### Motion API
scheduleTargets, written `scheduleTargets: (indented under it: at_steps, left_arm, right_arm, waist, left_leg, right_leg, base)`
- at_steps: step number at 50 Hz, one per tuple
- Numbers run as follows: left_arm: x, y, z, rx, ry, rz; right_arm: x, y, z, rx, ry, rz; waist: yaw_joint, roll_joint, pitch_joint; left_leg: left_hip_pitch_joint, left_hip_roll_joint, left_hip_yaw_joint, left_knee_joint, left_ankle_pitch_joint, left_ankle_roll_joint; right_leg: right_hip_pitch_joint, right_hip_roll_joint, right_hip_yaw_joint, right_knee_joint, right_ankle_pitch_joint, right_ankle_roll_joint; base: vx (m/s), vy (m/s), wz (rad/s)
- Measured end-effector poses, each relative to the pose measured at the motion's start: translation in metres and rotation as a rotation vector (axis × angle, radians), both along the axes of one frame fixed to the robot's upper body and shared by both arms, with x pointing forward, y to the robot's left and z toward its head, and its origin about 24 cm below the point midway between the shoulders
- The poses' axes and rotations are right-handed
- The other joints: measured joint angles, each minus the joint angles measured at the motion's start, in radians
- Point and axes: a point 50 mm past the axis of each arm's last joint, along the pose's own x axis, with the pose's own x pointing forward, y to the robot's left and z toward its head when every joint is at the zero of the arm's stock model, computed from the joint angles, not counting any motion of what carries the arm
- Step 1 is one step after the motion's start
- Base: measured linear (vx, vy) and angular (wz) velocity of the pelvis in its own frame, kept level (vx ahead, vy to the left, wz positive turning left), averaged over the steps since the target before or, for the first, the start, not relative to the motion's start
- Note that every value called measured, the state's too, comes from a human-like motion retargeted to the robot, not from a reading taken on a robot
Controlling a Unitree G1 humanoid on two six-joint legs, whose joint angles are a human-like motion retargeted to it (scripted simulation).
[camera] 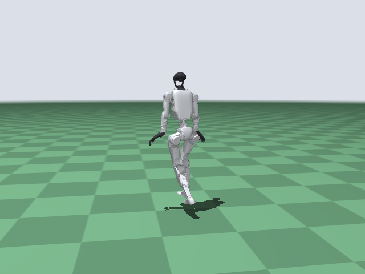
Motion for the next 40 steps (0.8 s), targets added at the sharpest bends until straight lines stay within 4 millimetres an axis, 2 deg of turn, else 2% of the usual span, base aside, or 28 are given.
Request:
scheduleTargets:
  at_steps: [2, 6, 8, 15, 20, 25, 27, 29, 34, 40]
  left_arm:
    - [0.012, 0.002, 0.003, -0.006, -0.027, -0.012]
    - [0.025, 0.004, 0.007, -0.008, -0.060, -0.039]
    - [0.036, 0.009, 0.012, -0.005, -0.079, -0.058]
    - [0.040, 0.004, 0.011, -0.027, -0.059, -0.119]
    - [0.042, 0.004, 0.011, -0.030, -0.045, -0.151]
    - [0.045, 0.010, 0.014, -0.014, -0.056, -0.153]
    - [0.046, 0.014, 0.015, -0.005, -0.063, -0.146]
    - [0.046, 0.016, 0.016, 0.002, -0.066, -0.144]
    - [0.048, 0.020, 0.018, 0.007, -0.080, -0.145]
    - [0.050, 0.017, 0.017, -0.023, -0.086, -0.156]
  right_arm:
    - [0.002, 0.004, -0.001, 0.022, 0.002, 0.008]
    - [-0.012, 0.017, -0.011, 0.070, 0.042, 0.026]
    - [-0.011, 0.022, -0.012, 0.094, 0.042, 0.033]
    - [-0.014, 0.031, -0.016, 0.125, 0.056, 0.068]
    - [-0.012, 0.035, -0.016, 0.131, 0.049, 0.101]
    - [-0.005, 0.037, -0.012, 0.123, 0.006, 0.118]
    - [-0.002, 0.038, -0.010, 0.118, -0.014, 0.126]
    - [-0.001, 0.038, -0.009, 0.112, -0.028, 0.124]
    - [-0.001, 0.035, -0.007, 0.097, -0.050, 0.109]
    - [-0.009, 0.025, -0.008, 0.076, -0.031, 0.066]
  waist:
    - [0.000, -0.001, 0.009]
    - [0.010, 0.001, 0.018]
    - [0.011, -0.007, 0.021]
    - [0.038, -0.021, 0.032]
    - [0.036, -0.044, 0.034]
    - [0.036, -0.066, 0.047]
    - [0.054, -0.064, 0.047]
    - [0.058, -0.059, 0.047]
    - [0.039, -0.047, 0.048]
    - [0.015, -0.035, 0.052]
  left_leg:
    - [0.036, -0.006, -0.039, -0.064, 0.018, -0.010]
    - [0.012, -0.030, -0.068, 0.011, -0.018, -0.018]
    - [0.036, -0.040, -0.105, -0.038, -0.001, -0.027]
    - [0.060, -0.108, -0.318, -0.042, -0.043, -0.046]
    - [0.059, -0.126, -0.354, -0.079, -0.055, -0.015]
    - [0.046, -0.120, -0.319, -0.140, -0.038, 0.019]
    - [0.024, -0.100, -0.268, -0.162, -0.025, 0.026]
    - [-0.004, -0.088, -0.237, -0.158, -0.015, 0.024]
    - [-0.070, -0.068, -0.191, -0.140, 0.006, 0.002]
    - [-0.119, -0.059, -0.144, -0.124, 0.032, -0.018]
  right_leg:
    - [0.034, 0.000, 0.007, -0.066, 0.030, 0.007]
    - [0.009, 0.016, 0.017, -0.015, 0.033, 0.026]
    - [0.034, 0.015, 0.030, -0.070, 0.066, 0.039]
    - [0.028, 0.056, 0.080, -0.095, 0.149, 0.088]
    - [0.012, 0.063, 0.112, -0.120, 0.218, 0.141]
    - [-0.007, 0.053, 0.061, -0.166, 0.347, 0.143]
    - [-0.026, -0.007, -0.092, -0.168, 0.370, 0.029]
    - [-0.035, -0.032, -0.161, -0.160, 0.323, -0.033]
    - [-0.026, -0.052, -0.205, -0.115, 0.161, -0.072]
    - [0.019, -0.111, -0.233, 0.054, -0.025, -0.123]
  base:
    - [-0.03, 0.10, -0.51]
    - [-0.09, 0.11, -0.62]
    - [-0.05, 0.11, -0.61]
    - [-0.11, 0.12, -0.86]
    - [-0.16, 0.11, -0.69]
    - [-0.22, 0.08, -0.87]
    - [-0.27, 0.12, -1.54]
    - [-0.28, 0.03, -1.06]
    - [-0.25, -0.03, -0.63]
    - [-0.24, -0.06, -0.47]
